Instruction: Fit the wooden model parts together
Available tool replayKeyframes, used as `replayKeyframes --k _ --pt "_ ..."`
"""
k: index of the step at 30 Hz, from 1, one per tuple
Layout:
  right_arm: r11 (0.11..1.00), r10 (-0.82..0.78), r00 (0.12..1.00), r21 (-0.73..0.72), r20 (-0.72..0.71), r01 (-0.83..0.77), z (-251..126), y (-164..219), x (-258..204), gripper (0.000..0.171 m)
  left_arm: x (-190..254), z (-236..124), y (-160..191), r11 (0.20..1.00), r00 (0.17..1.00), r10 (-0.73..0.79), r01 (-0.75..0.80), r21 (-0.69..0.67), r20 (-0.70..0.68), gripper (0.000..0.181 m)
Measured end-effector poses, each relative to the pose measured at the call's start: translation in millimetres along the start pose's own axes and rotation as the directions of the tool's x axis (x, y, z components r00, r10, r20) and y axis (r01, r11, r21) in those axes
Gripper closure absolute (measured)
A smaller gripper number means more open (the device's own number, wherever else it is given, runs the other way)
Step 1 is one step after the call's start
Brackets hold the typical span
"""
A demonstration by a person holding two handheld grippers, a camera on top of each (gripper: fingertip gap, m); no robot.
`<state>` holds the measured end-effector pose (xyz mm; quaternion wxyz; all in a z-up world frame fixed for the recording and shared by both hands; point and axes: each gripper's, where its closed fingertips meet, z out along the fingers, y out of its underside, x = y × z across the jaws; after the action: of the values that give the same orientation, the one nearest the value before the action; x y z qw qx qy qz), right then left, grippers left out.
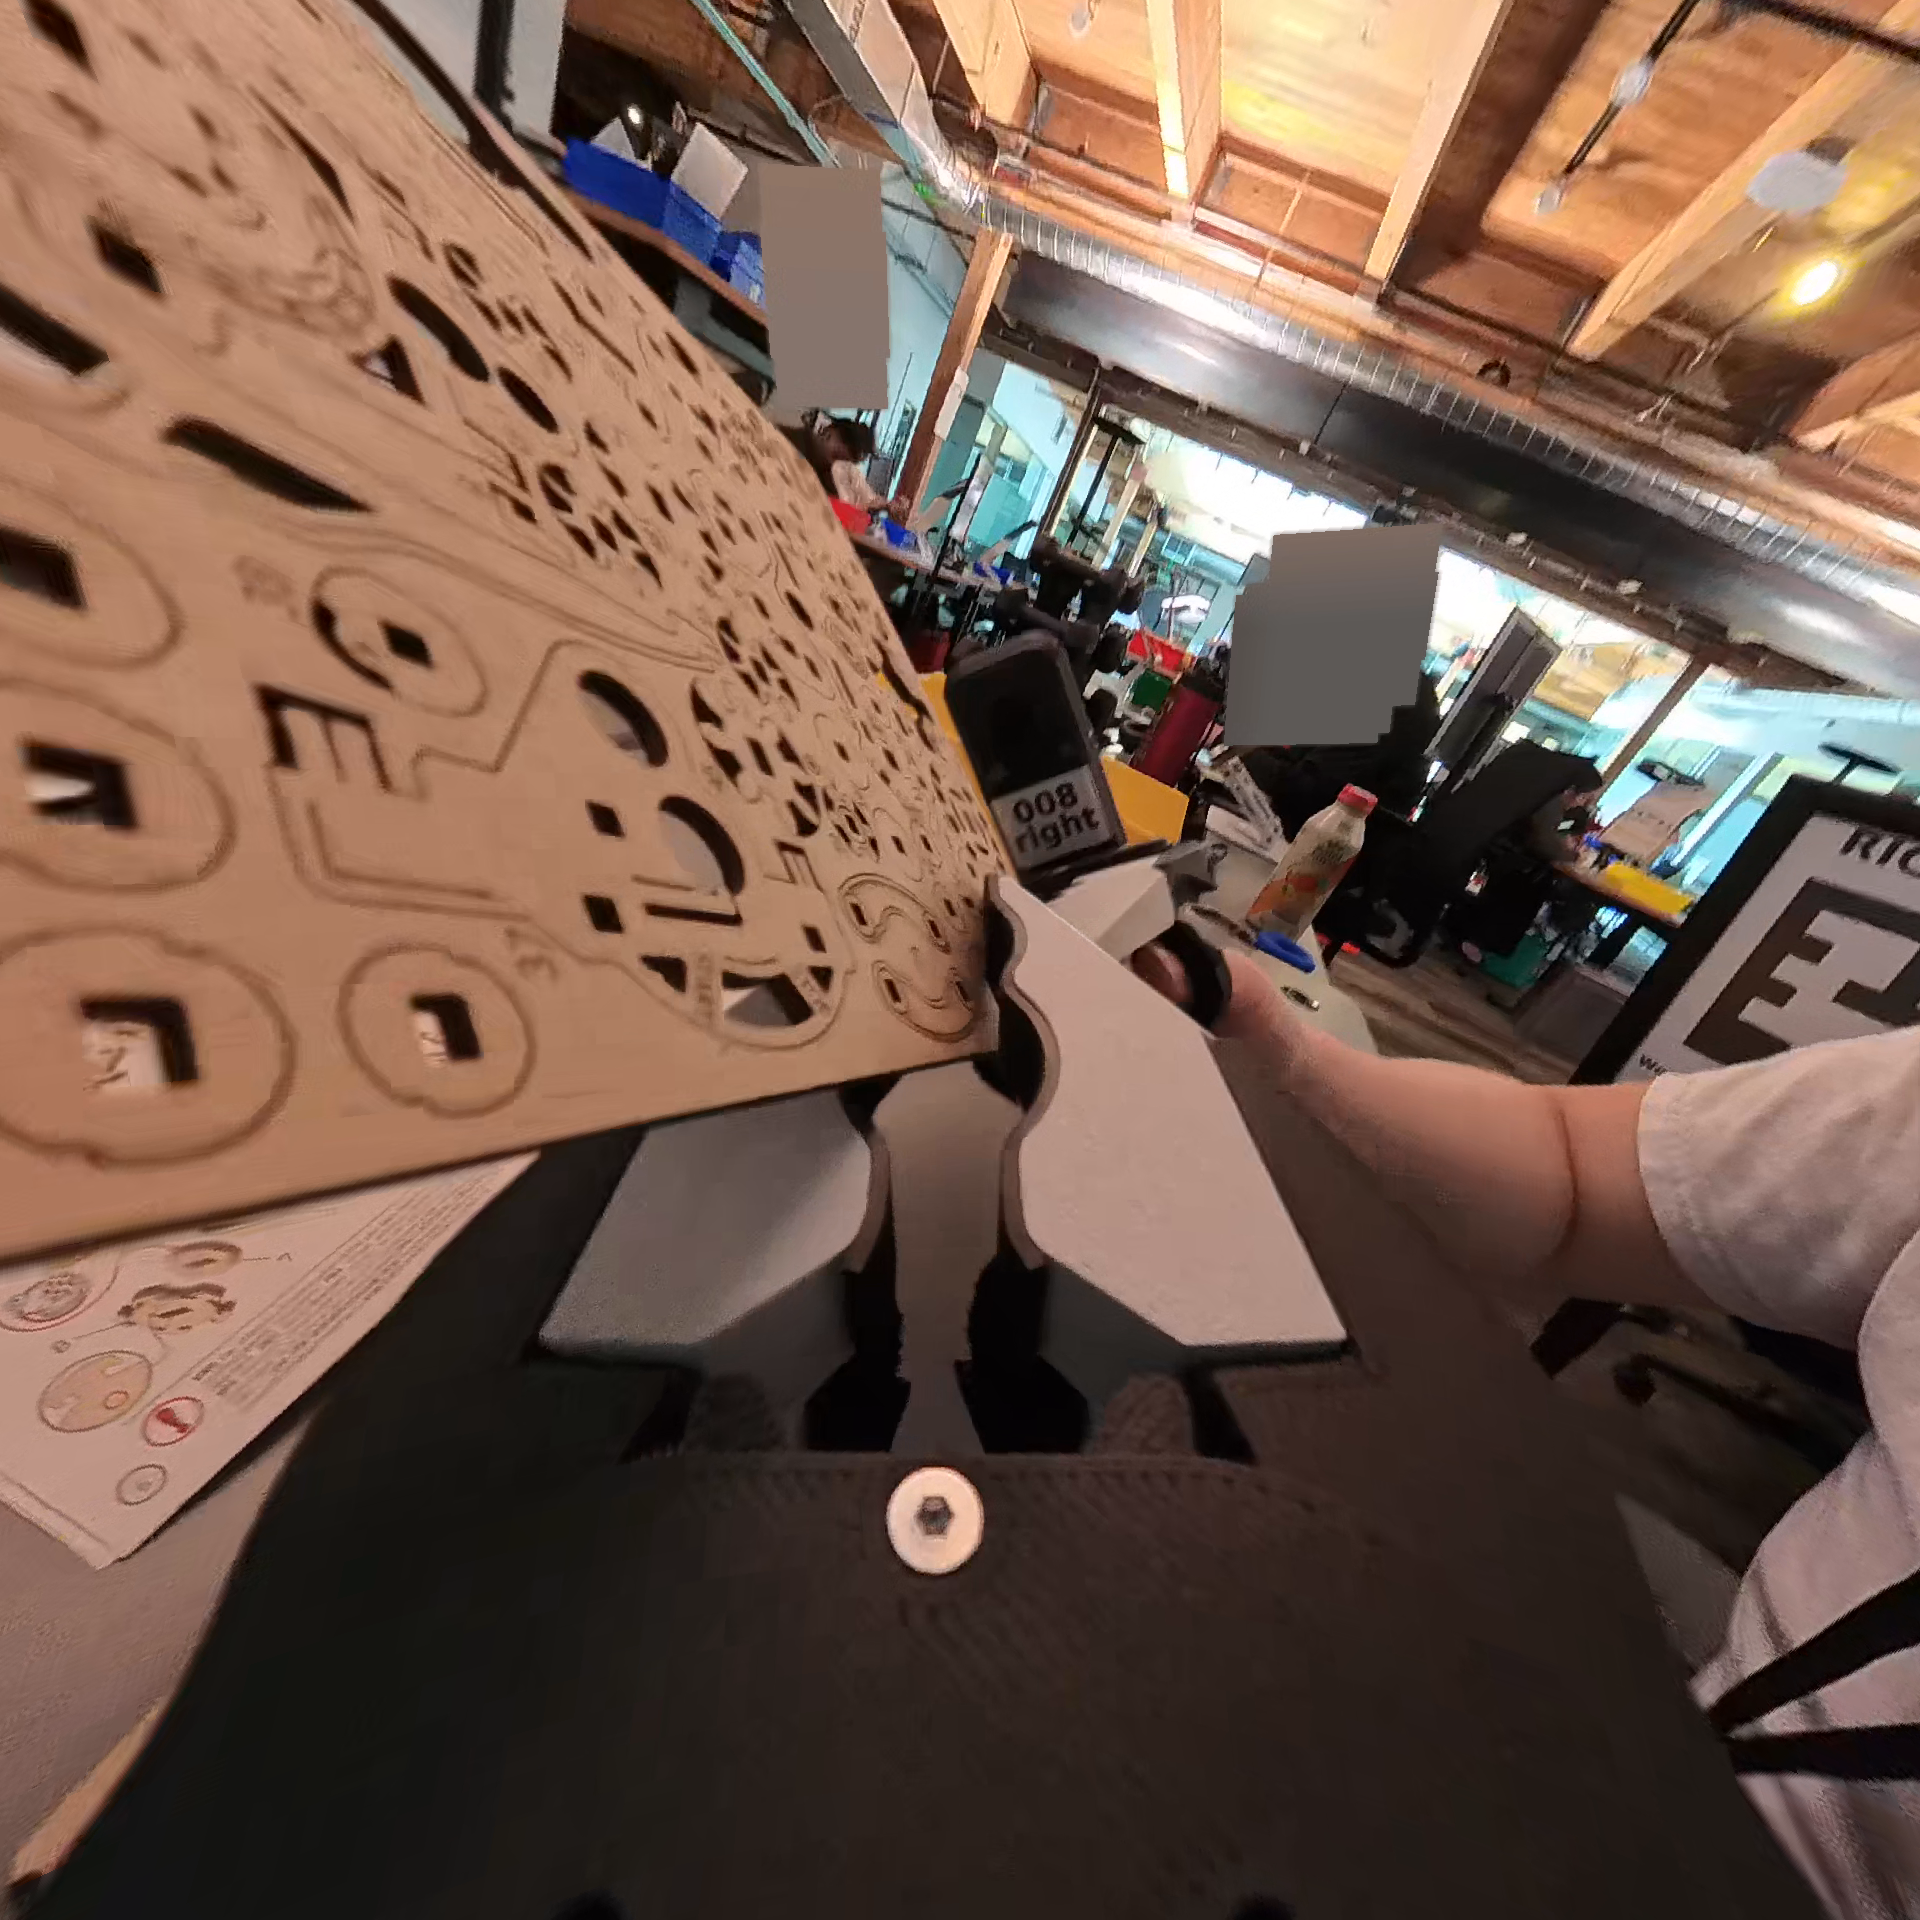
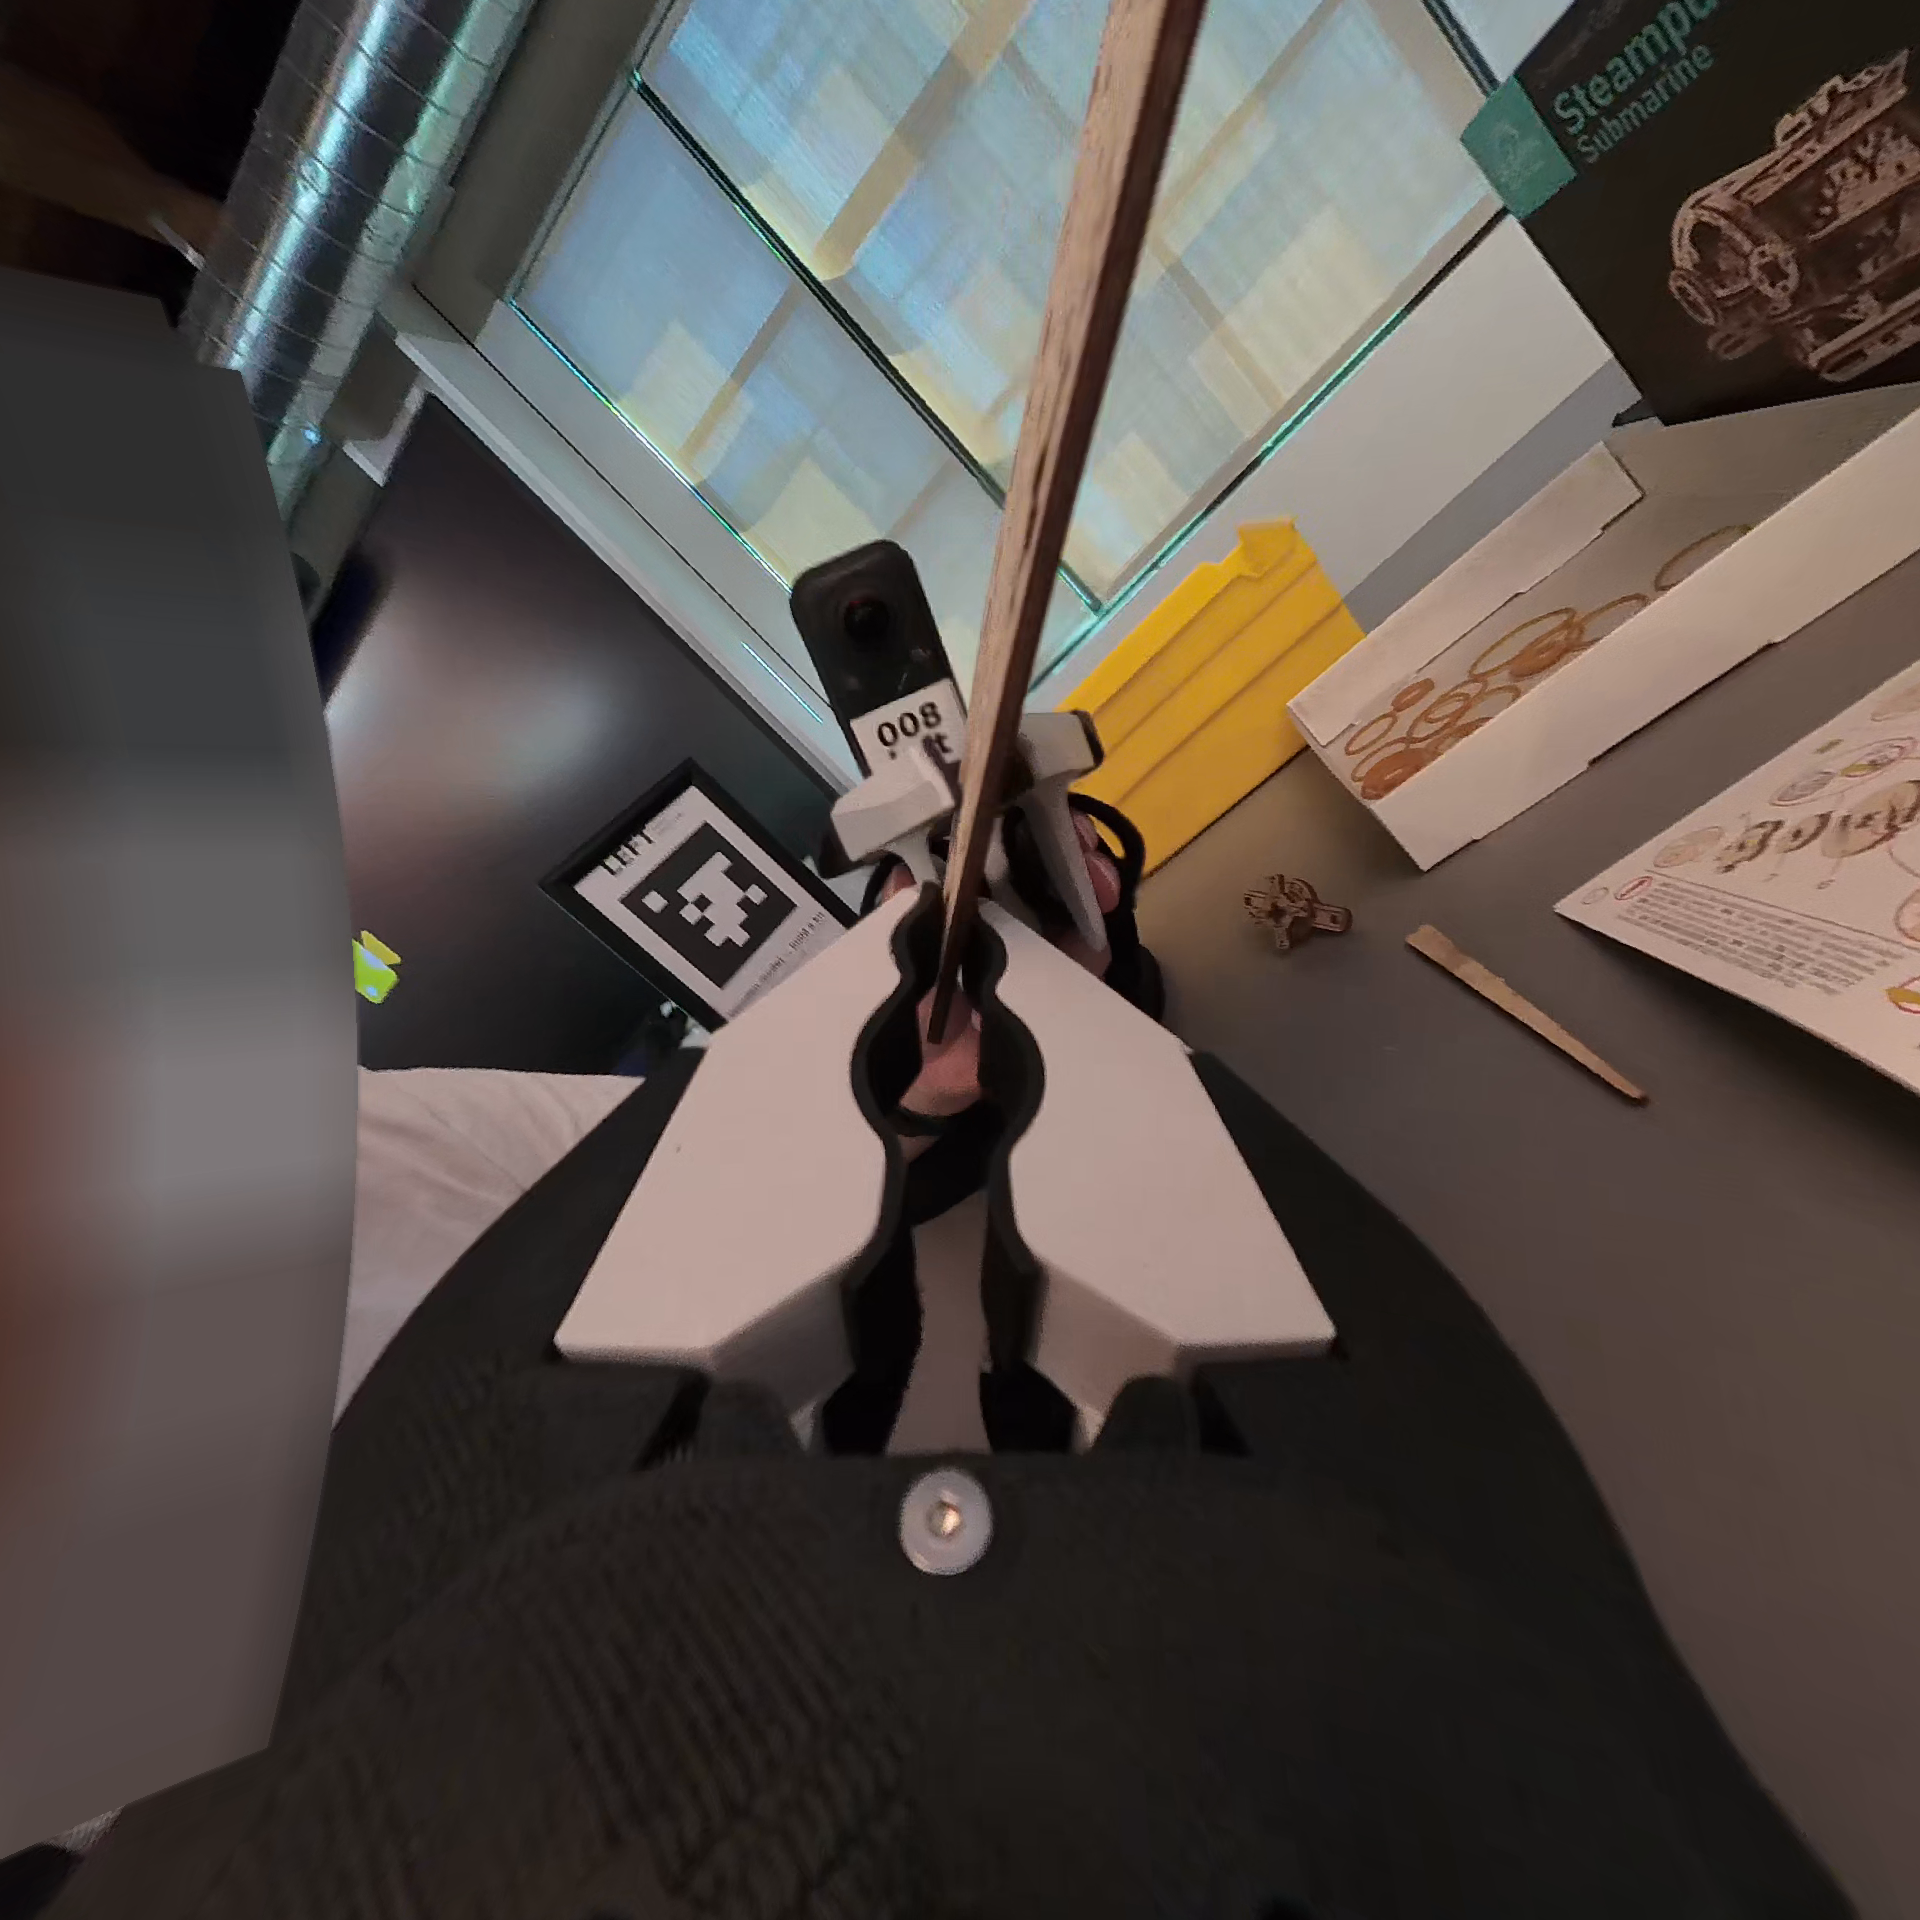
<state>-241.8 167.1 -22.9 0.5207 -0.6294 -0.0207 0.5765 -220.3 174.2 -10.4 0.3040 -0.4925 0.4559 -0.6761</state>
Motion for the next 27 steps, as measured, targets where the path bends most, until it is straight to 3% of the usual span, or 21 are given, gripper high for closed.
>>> replayKeyframes --k 3,9,18,27 --pt "0.999 -0.047 0.999 -0.020 -0.027 0.046 -2 0 2 0.170 0 0 4 0.999 0.999 0.038 -0.038 -0.034 0.001 0.170" --pt "0.993 -0.116 0.991 -0.035 -0.061 0.114 -7 -4 5 0.170 5 1 10 0.996 0.997 -0.037 0.031 -0.078 -0.073 0.176" --pt "0.997 -0.081 0.996 -0.002 -0.042 0.081 -9 -6 5 0.170 7 2 12 0.995 0.994 -0.057 0.049 -0.092 -0.093 0.177" --pt "0.991 -0.129 0.984 -0.044 -0.123 0.124 -14 -6 15 0.170 2 6 18 0.984 0.983 -0.164 0.158 -0.082 -0.077 0.181"
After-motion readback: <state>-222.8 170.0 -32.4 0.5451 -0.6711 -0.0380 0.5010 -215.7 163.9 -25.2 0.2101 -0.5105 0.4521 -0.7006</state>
